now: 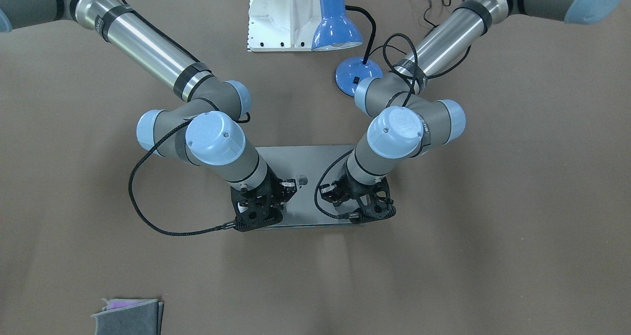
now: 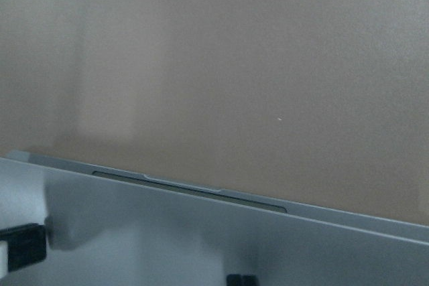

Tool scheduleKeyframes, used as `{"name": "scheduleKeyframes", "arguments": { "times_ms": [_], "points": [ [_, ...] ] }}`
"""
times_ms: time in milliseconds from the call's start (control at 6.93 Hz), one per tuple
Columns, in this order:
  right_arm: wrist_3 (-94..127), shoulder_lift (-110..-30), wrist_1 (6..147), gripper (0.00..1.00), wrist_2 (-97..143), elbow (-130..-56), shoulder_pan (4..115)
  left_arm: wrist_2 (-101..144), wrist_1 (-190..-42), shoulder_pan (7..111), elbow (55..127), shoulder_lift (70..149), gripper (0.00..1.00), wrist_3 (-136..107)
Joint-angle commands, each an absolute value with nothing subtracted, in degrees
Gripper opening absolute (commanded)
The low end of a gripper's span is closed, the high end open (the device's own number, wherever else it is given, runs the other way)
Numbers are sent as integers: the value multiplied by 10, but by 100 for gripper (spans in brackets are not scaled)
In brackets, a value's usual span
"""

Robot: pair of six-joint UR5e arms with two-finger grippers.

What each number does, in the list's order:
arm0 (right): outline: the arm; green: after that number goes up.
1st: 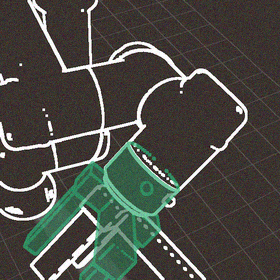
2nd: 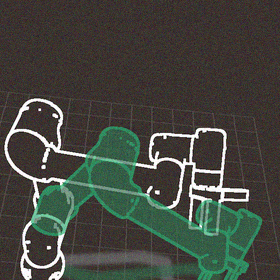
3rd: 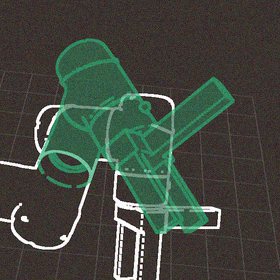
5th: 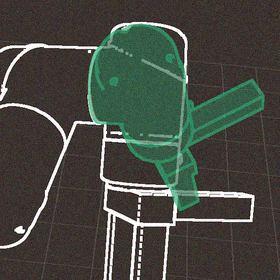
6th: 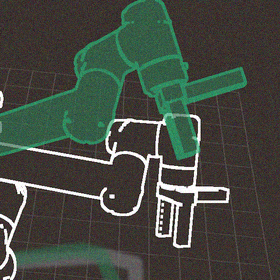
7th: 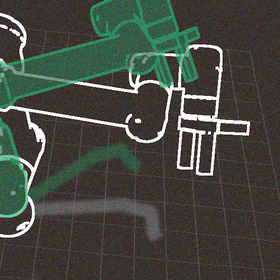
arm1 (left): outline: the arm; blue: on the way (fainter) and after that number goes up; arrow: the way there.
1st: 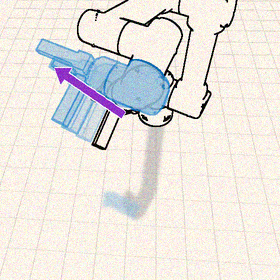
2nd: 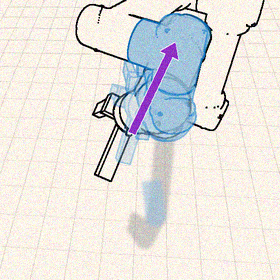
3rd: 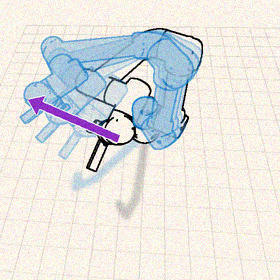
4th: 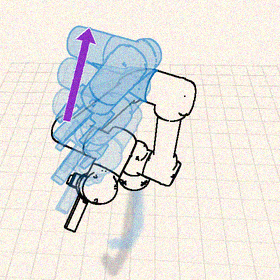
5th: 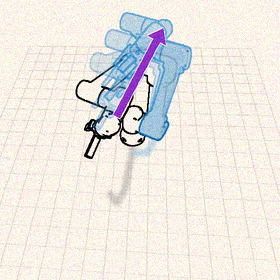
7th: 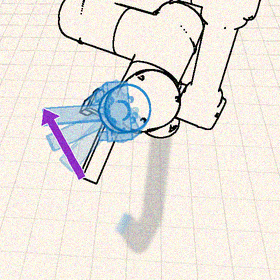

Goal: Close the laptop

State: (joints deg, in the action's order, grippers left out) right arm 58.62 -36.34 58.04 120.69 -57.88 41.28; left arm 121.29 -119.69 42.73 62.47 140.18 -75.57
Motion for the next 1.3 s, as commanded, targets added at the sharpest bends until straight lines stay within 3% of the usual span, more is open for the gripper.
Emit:
{"name": "scheduleKeyframes", "arguments": {
  "times_ms": [0, 433, 577, 865, 1154],
  "points": [
    [586, -363, 579, 0, 1199, -574, 406, 1208, -1199, 424, 622, 1402, 0, -756],
    [589, -357, 584, 0, 1212, -596, 438, 1210, -1190, 439, 662, 1397, 0, -754],
    [589, -375, 588, 96, 1233, -636, 449, 1203, -1171, 442, 703, 1380, 97, -754],
    [575, -438, 645, 99, 1246, -740, 488, 1206, -1126, 492, 772, 1331, 98, -724],
    [537, -470, 723, 99, 1300, -790, 556, 1206, -947, 548, 877, 1297, 98, -579]
  ]
}}
